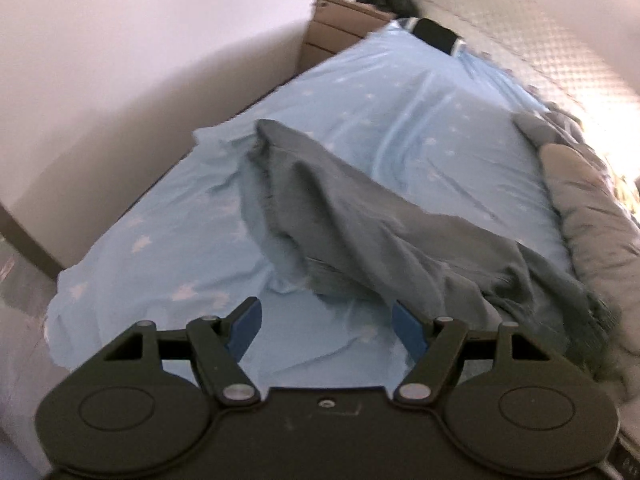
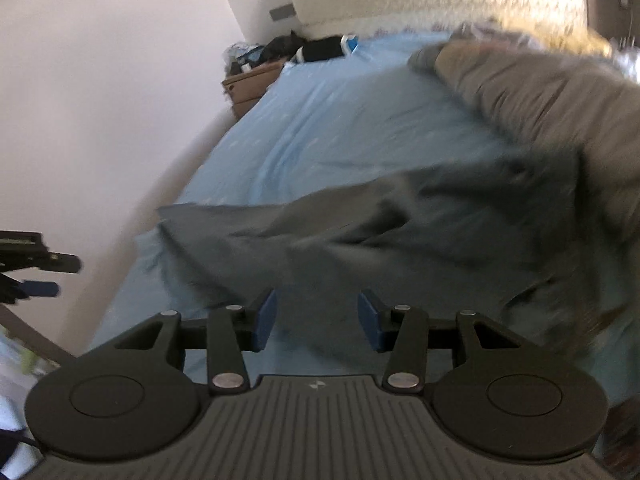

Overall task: Fold clothes
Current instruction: 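Grasp a trouser leg hem with the left tool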

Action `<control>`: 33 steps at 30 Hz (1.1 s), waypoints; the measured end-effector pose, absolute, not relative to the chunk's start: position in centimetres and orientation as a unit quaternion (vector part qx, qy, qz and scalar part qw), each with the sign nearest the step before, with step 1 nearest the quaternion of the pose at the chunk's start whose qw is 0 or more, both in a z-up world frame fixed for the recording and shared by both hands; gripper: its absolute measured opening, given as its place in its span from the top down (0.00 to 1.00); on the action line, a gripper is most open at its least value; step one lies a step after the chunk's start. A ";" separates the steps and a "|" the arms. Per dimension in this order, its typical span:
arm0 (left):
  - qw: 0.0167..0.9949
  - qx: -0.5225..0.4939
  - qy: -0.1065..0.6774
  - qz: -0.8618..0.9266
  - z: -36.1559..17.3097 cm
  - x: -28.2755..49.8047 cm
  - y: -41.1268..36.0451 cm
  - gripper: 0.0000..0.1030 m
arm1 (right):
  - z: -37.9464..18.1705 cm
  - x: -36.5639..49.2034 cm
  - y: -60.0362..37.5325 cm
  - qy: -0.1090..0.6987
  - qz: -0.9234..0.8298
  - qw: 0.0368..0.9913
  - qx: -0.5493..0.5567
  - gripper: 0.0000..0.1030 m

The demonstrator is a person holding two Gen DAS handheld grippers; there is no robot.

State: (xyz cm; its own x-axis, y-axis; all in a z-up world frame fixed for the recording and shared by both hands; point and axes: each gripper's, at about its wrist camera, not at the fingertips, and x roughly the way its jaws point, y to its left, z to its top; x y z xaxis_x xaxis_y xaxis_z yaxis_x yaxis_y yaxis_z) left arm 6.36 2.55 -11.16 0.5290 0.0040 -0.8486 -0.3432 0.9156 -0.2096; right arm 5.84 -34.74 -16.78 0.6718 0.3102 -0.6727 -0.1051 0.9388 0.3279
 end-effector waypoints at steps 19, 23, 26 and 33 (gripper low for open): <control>0.746 -0.454 0.464 0.147 -18.7 20.9 16.1 0.36 | -14.9 7.5 -26.8 0.447 0.062 0.885 0.114 0.52; 0.738 -0.454 0.486 0.113 -21.7 26.5 17.6 0.39 | -14.6 7.3 -24.2 0.470 -0.013 0.875 0.112 0.52; 0.735 -0.440 0.507 0.093 -24.1 29.8 18.1 0.48 | -14.6 6.7 -22.0 0.494 -0.043 0.861 0.113 0.52; 0.720 -0.449 0.526 0.064 -27.8 31.0 18.2 0.94 | -13.8 6.1 -19.4 0.519 -0.070 0.847 0.089 0.52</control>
